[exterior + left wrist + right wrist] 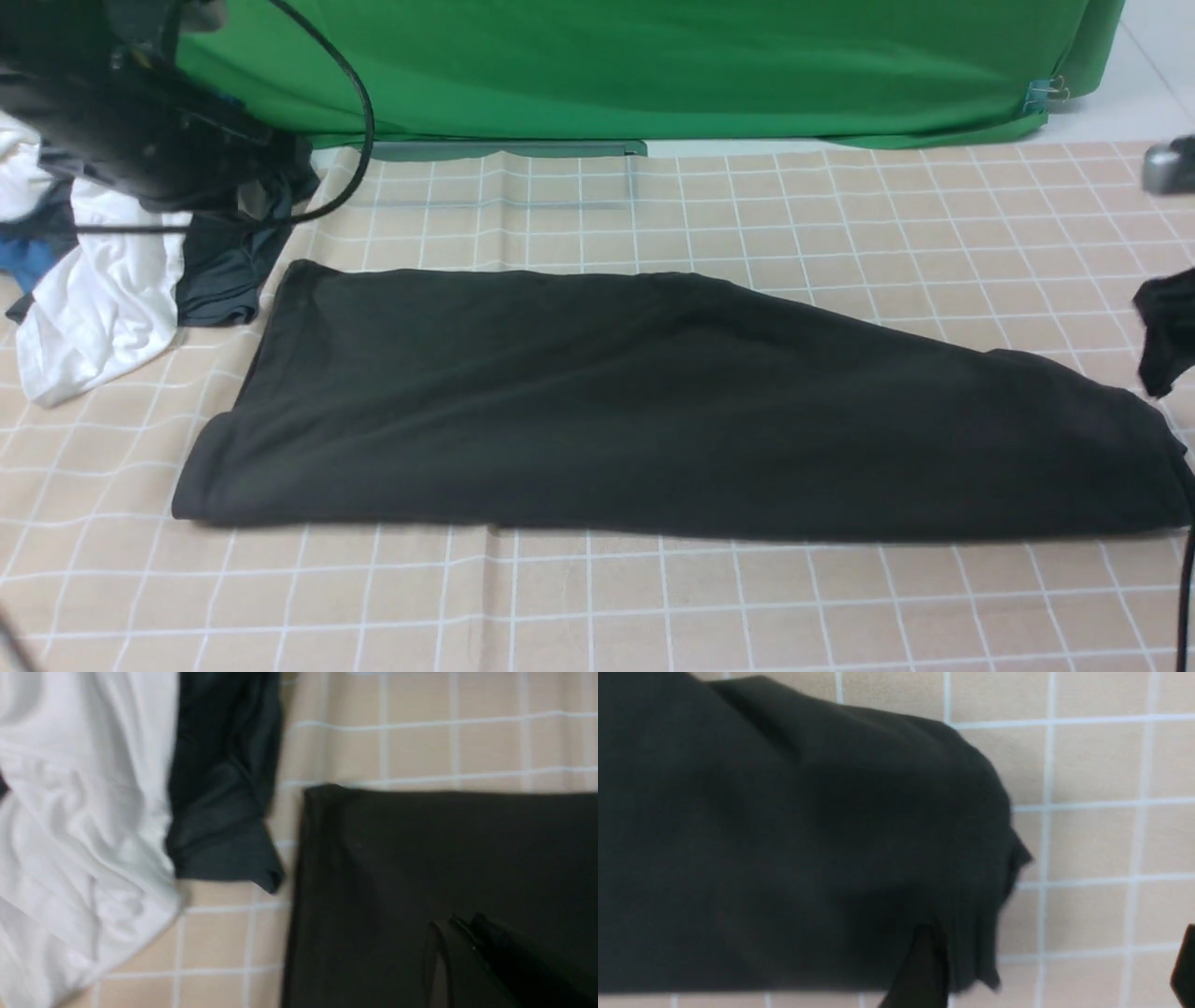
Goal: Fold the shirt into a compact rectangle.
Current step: 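Pull the folded dark garment lengthwise by its ends to straighten it flat on the table, then fold the right end of the dark garment over onto its left end with the right gripper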
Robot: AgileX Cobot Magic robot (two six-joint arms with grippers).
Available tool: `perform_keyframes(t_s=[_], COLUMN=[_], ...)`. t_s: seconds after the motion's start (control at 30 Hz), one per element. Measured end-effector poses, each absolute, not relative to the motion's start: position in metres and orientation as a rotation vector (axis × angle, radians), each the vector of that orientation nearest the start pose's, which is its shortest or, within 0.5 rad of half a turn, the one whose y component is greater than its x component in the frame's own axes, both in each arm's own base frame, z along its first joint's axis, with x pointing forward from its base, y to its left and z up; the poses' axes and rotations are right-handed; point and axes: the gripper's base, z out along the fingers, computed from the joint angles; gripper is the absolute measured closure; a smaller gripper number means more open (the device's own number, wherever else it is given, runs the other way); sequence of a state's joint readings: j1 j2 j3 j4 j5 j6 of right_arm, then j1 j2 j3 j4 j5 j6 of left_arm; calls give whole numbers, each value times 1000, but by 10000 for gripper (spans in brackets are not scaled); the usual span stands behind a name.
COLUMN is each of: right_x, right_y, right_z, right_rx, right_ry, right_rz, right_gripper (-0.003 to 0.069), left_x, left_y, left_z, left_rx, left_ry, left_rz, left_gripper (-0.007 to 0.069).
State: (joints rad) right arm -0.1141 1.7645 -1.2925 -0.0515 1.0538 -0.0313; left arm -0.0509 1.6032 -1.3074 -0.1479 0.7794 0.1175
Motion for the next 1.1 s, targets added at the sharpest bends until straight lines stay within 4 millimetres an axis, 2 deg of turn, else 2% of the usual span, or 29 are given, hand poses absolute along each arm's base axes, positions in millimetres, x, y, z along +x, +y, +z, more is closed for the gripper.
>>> perform_keyframes(t_s=[0.03, 0.13, 0.27, 0.33, 0.43, 0.6, 0.67, 0.73, 0.87, 1.0, 1.07, 1.1], right_x=[347, 354, 358, 359, 360, 361, 361, 360, 354, 341, 337, 333], right_y=[-43, -44, -45, -44, -43, -43, -45, -49, -65, -95, -102, -107], right_z=[216, 196, 168, 160, 158, 158, 158, 160, 178, 219, 229, 244], right_rx=[90, 90, 90, 94, 92, 31, 40, 63, 137, 262, 290, 316], right_ry=[3026, 3062, 3136, 3157, 3160, 3148, 3144, 3140, 3117, 3036, 3021, 3001], right_rz=[-76, -69, -60, -51, -32, 1, 20, 31, 11, -63, -79, -99], right_gripper=[-31, -31, -22, 5, 67, 396, 496, 552, 551, 551, 551, 551], left_x=[330, 298, 256, 241, 229, 218, 217, 216, 216, 215, 215, 215], left_y=[-30, -33, -32, -32, -31, -30, -30, -30, -30, -30, -30, -31], left_z=[296, 294, 287, 285, 286, 295, 296, 297, 297, 296, 296, 296], left_rx=[123, 131, 130, 131, 132, 141, 148, 156, 159, 166, 166, 166], left_ry=[2557, 2554, 2558, 2557, 2542, 2485, 2473, 2470, 2469, 2482, 2485, 2483], left_rz=[-208, -278, -299, -298, -297, -287, -282, -280, -278, -284, -286, -287], left_gripper=[608, 608, 607, 606, 606, 606, 606, 606, 606, 606, 606, 606])
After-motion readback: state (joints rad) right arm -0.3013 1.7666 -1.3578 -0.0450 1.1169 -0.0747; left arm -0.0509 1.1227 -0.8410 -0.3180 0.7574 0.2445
